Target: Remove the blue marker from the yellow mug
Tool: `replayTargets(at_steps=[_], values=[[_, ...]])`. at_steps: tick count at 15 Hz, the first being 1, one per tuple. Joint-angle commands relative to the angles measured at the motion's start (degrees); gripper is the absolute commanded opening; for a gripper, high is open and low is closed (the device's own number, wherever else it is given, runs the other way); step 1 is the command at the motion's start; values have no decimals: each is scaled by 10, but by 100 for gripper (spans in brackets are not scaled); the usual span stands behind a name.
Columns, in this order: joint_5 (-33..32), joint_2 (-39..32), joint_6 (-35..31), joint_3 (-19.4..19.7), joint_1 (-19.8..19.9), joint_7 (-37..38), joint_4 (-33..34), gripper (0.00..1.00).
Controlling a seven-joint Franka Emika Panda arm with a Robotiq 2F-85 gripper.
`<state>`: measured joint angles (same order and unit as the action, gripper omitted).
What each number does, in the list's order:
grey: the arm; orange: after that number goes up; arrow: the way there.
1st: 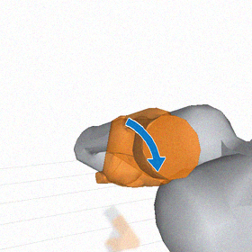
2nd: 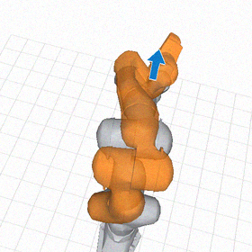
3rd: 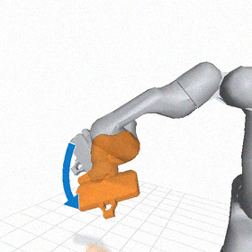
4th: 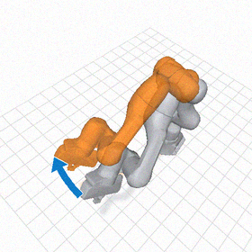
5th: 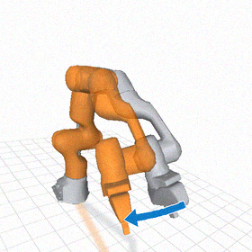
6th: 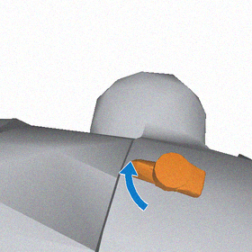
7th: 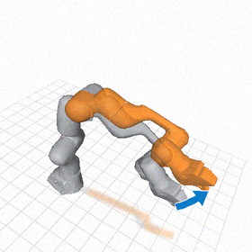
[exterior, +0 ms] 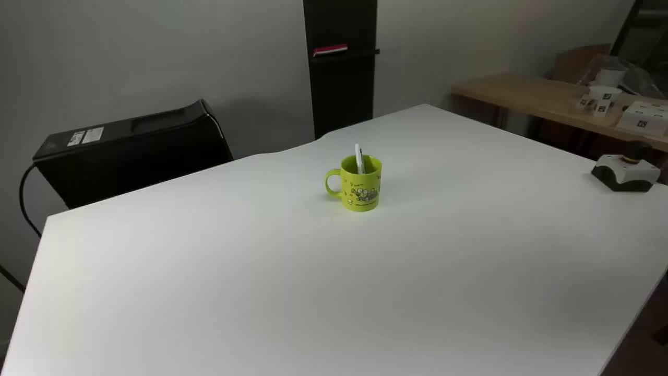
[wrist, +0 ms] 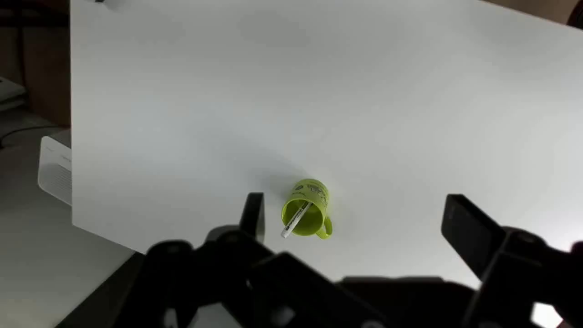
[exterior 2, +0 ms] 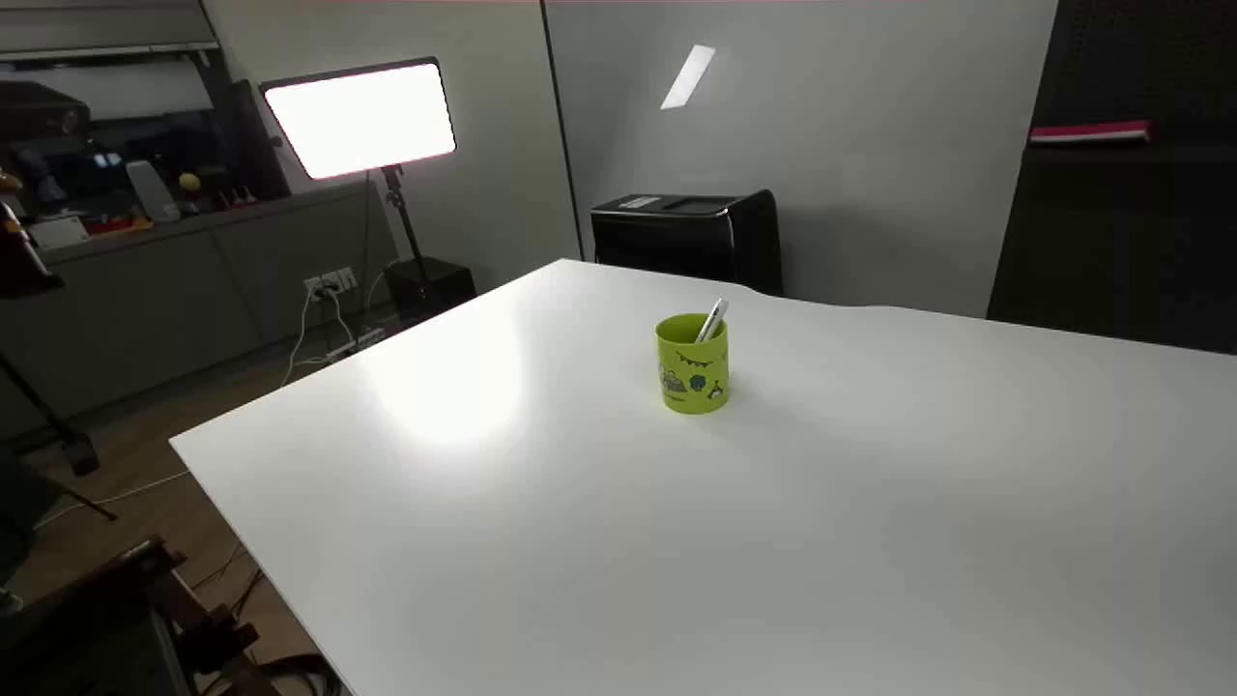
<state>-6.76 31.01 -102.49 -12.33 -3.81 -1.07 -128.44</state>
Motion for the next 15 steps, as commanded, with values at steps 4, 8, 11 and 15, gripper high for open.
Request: replayTargets(at_steps=[4,8,11,15], values=[[-7,-2,1,12,-17,7,1,100],[-7,-2,1,12,-17,7,1,100],[-7,-2,1,12,-17,7,1,100],[-13,2,-8,10,-17,10,0,100]])
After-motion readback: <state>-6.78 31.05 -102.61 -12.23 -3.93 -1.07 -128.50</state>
